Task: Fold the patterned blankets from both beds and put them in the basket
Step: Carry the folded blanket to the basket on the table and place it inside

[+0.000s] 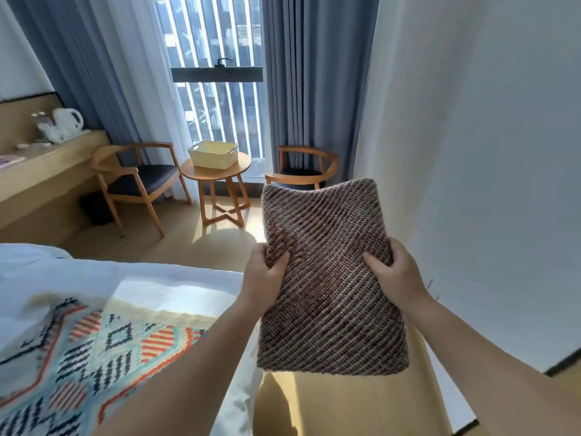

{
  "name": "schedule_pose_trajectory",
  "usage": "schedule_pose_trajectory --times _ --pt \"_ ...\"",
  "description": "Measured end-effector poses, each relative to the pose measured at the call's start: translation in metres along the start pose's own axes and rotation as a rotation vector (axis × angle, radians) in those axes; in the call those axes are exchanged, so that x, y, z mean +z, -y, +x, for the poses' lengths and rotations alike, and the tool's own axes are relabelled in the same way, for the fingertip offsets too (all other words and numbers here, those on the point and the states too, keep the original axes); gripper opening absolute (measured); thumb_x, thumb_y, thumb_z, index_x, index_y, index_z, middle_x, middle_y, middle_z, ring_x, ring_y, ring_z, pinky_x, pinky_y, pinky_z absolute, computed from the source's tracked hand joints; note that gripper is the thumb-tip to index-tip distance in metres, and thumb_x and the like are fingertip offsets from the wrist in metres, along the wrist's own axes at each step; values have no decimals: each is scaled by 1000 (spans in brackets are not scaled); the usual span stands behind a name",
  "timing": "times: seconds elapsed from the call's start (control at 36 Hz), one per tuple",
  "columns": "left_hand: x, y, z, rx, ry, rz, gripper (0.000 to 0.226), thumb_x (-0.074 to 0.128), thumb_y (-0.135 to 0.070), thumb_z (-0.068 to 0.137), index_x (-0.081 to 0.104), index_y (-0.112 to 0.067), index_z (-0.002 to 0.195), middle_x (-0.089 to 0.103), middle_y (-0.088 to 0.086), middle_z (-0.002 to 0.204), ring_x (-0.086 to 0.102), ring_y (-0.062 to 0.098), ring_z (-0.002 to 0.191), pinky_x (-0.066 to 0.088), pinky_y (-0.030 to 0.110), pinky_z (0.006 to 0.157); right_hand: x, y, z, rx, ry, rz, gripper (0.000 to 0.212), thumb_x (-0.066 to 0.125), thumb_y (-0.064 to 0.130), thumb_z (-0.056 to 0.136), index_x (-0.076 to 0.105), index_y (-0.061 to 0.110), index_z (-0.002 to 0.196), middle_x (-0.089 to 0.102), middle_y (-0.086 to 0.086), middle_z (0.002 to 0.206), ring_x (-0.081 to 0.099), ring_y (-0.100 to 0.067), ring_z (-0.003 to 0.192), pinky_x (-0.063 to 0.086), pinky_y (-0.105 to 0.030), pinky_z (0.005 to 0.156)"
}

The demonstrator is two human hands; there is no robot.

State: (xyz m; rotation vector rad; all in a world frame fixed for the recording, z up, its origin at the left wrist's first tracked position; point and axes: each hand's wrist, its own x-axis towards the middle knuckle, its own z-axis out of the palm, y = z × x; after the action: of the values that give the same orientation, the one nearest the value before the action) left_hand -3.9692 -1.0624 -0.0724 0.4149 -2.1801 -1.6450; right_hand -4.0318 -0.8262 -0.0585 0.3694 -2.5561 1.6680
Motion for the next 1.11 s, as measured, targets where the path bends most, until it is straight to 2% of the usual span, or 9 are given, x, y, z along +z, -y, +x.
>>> schedule_pose_trajectory --times 0.11,0.25,0.36,0.47,0.56,0.72,0.86,0.97,1.11 --pt "8 2 60 -1 15 -3 26 60 -26 92 52 -13 113 64 2 106 61 11 95 47 19 74 14 -6 61 7 1 -20 32 63 32 89 55 24 119 61 14 103 58 -9 95 45 -27 87" --pt "19 7 132 -2 -12 -2 21 61 -23 92 51 -14 108 64 0 101 62 11 93 48 24 77 34 -18 140 -13 17 -12 33 63 33 89 55 24 120 62 11 106 59 -10 96 46 -28 88" --pt "35 15 192 6 -43 16 18 60 -21 93 49 -17 107 61 -9 96 58 1 87 44 11 66 52 -33 211 -32 48 1 36 63 31 90 55 21 123 60 8 108 57 -12 99 44 -27 89" --pt "53 24 261 13 -118 71 18 60 -23 93 49 -21 106 60 -13 94 60 7 90 42 11 66 71 -51 296 -63 102 23 35 63 32 90 54 24 123 60 9 109 57 -12 102 45 -30 94" --pt "67 25 312 -2 -170 113 20 58 -27 94 49 -22 110 59 -19 93 56 -3 84 40 3 59 83 -61 364 -77 159 40 34 64 34 89 54 26 121 60 10 109 57 -12 102 45 -32 94" --pt "88 26 407 -32 -275 123 27 61 -23 92 53 -14 116 63 -7 99 61 13 93 42 19 72 100 -61 480 -122 239 53 43 64 31 90 53 19 130 62 8 114 58 -10 104 46 -30 94" --pt "99 28 471 -101 -274 21 26 59 -23 94 46 -23 116 58 -13 103 55 1 92 40 21 85 123 -59 558 -138 307 64 40 64 30 90 52 21 128 60 10 110 56 -8 99 43 -23 86" --pt "95 43 524 -119 -296 1 24 60 -24 93 48 -23 114 60 -13 102 54 -6 91 40 24 84 152 -66 612 -139 368 87 33 64 29 90 53 28 122 60 17 105 56 -1 95 43 -21 86" --pt "82 68 593 -119 -306 -7 26 59 -23 94 48 -18 116 61 -10 105 55 -6 91 41 9 71 203 -74 677 -140 383 85 32 65 29 89 55 27 120 61 19 103 56 6 93 42 -18 83"
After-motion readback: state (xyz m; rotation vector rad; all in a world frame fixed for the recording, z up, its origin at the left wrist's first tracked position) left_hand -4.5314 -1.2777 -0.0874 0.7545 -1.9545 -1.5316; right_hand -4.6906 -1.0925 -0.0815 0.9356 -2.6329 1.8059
